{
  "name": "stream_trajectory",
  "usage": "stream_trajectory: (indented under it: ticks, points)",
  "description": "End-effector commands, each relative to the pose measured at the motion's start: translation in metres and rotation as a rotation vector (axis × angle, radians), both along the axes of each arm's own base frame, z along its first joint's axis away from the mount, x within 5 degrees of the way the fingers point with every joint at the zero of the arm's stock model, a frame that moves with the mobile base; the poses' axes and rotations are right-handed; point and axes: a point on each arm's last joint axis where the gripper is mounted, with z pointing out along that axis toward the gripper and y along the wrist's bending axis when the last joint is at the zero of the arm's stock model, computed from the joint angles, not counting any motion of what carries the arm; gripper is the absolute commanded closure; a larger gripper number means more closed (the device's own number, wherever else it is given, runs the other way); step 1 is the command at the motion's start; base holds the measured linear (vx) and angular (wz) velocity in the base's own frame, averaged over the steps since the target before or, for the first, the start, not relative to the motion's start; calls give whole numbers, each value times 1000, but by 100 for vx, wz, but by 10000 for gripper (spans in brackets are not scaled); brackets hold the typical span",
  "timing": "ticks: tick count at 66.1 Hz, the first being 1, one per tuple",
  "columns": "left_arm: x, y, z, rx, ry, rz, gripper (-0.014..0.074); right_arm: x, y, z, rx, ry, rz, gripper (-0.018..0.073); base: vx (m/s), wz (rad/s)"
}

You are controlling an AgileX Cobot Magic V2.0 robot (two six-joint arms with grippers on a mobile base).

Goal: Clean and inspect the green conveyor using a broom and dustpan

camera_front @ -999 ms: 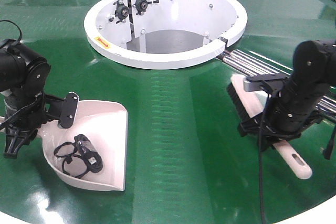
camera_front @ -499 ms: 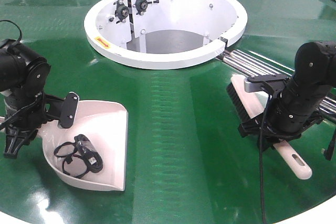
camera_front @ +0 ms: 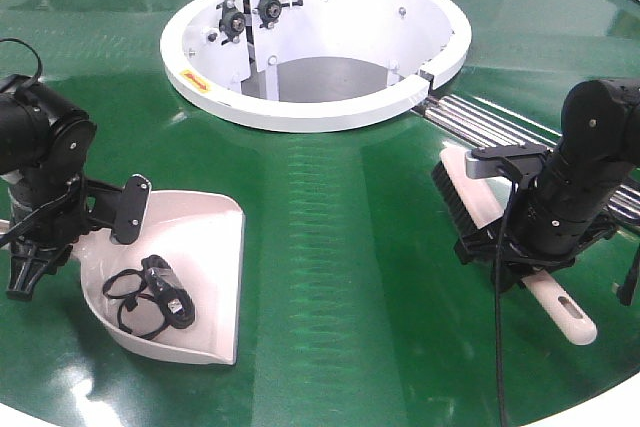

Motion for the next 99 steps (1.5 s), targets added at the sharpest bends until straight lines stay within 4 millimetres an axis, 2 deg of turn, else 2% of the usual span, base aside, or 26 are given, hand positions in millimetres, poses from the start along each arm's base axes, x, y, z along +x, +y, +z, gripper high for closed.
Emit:
stream_trajectory:
  ticks: [1, 32, 46, 62, 78, 85, 91, 99]
  points:
    - [-2, -3, 21, -6, -52, -42, 603, -1, -2, 20, 11, -70, 0, 561, 0, 0]
    - [-3, -3, 21, -9, -61, 21, 598, -2, -3, 20, 4, -63, 6, 561, 0, 0]
    - [-3, -3, 20, -16, -70, 46, 550, -2, -3, 20, 4, -63, 6, 561, 0, 0]
    - [-5, -6, 19, -56, -52, 69, 398, -2, -3, 20, 4, -63, 6, 561, 0, 0]
    - [-2, -8, 19, -80, -107, 110, 119, -1, -3, 20, 4, -70, 6, 559, 0, 0]
    - [-1, -8, 19, -88, -122, 124, 26, -1, -3, 20, 4, -70, 6, 547, 0, 0]
    - [-1, -8, 19, -88, -119, 126, -23, 0, -2, 19, 5, -75, 6, 521, 0, 0]
    - [-2, -8, 20, -90, -117, 129, -27, 3, -2, 13, 2, -62, 6, 473, 0, 0]
